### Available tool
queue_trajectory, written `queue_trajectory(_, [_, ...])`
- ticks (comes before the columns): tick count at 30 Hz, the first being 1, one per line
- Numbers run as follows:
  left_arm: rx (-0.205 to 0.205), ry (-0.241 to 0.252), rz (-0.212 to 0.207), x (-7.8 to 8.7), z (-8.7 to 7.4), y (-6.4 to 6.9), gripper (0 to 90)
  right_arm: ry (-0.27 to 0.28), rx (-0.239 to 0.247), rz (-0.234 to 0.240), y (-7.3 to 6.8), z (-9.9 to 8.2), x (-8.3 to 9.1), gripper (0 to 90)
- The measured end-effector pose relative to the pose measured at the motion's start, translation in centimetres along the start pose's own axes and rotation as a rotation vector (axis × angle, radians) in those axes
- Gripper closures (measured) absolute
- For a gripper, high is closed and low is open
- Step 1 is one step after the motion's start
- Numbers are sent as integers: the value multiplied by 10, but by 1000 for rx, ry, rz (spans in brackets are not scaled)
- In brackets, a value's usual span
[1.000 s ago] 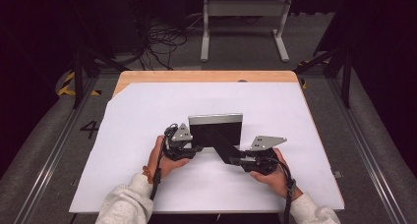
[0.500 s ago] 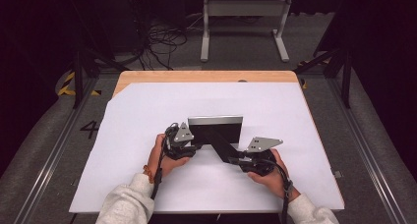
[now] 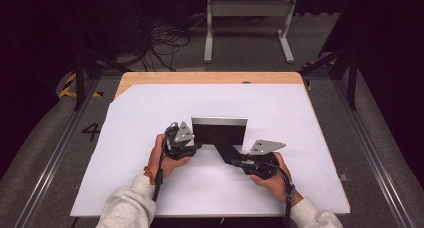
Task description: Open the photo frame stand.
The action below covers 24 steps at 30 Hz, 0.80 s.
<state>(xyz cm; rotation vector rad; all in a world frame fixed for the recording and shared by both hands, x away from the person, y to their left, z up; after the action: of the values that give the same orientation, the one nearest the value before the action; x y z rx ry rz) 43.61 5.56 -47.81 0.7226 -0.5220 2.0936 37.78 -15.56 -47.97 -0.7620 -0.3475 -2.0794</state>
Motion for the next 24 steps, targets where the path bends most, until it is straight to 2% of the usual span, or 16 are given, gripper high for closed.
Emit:
queue_trajectory(6, [12,17,-20,2,0,-2,626,3,-3,5,0,0,1,734])
queue_trajectory(10, [20,30,-39,3,0,-2,595,11,-5,0,1,1,4,724])
queue_trajectory(16, [19,48,-57,5,1,-1,571,35,-17,0,3,4,10,760])
queue_trajectory(24, [0,58,-58,9,2,-1,593,27,-8,1,1,3,9,780])
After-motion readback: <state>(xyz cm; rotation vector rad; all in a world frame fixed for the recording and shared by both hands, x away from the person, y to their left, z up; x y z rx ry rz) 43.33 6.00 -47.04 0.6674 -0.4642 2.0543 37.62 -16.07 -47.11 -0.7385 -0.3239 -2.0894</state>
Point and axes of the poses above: each handheld gripper's, and its own axes: x roughly backward along the jaws, z roughly out of its top, y roughly to its right, the point moved 6 cm from there along -x, roughly forward along the jaws, and after that the axes turned 4 degrees about -y, right-handed, at the moved point
